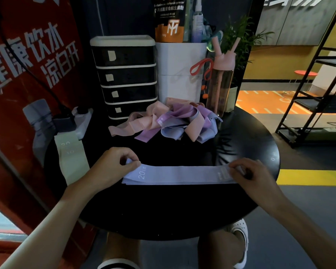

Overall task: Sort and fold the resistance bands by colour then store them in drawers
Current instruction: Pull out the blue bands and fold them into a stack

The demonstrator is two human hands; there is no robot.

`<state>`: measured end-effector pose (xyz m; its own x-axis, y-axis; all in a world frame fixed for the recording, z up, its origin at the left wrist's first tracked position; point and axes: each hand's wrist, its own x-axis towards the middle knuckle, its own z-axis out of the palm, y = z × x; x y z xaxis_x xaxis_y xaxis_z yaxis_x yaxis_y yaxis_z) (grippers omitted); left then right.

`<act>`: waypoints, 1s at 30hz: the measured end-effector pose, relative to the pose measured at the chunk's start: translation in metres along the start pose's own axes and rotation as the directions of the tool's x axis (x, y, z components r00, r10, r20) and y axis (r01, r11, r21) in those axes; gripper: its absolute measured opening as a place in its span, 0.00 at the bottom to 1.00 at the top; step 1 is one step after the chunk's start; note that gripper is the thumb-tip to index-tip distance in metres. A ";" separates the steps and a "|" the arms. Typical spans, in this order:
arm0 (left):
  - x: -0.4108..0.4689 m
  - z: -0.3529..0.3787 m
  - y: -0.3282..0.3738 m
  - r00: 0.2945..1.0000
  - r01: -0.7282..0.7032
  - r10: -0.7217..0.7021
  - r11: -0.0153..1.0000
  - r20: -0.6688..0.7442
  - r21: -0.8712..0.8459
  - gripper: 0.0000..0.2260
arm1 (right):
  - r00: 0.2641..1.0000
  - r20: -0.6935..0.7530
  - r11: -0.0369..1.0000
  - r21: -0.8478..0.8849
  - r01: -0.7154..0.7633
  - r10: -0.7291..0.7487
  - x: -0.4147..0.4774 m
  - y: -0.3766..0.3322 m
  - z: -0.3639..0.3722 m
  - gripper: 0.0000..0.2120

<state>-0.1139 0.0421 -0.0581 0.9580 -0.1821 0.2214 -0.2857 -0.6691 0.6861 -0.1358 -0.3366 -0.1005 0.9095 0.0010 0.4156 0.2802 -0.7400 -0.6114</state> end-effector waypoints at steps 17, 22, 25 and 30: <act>-0.011 0.015 -0.023 0.966 -0.191 0.191 0.981 0.173 -0.018 0.16 | 0.948 0.280 0.987 -0.010 0.161 -0.152 0.005 0.010 -0.012 0.14; -0.012 0.018 -0.022 0.970 -0.183 0.178 0.983 0.163 0.017 0.17 | 0.952 0.279 0.989 -0.039 0.140 -0.124 0.008 0.008 -0.011 0.18; -0.011 0.019 -0.023 0.968 -0.196 0.191 0.980 0.163 0.019 0.16 | 0.945 0.296 0.987 -0.040 0.158 -0.139 0.008 0.008 -0.013 0.16; -0.006 0.021 -0.024 0.971 -0.201 0.197 0.979 0.139 0.019 0.17 | 0.951 0.257 0.976 -0.084 0.201 -0.173 0.014 0.002 -0.012 0.12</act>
<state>-0.1122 0.0442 -0.0900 0.8768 -0.4087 0.2532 -0.4722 -0.6327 0.6138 -0.1256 -0.3459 -0.0879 0.8950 0.3019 0.3283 0.4302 -0.7784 -0.4572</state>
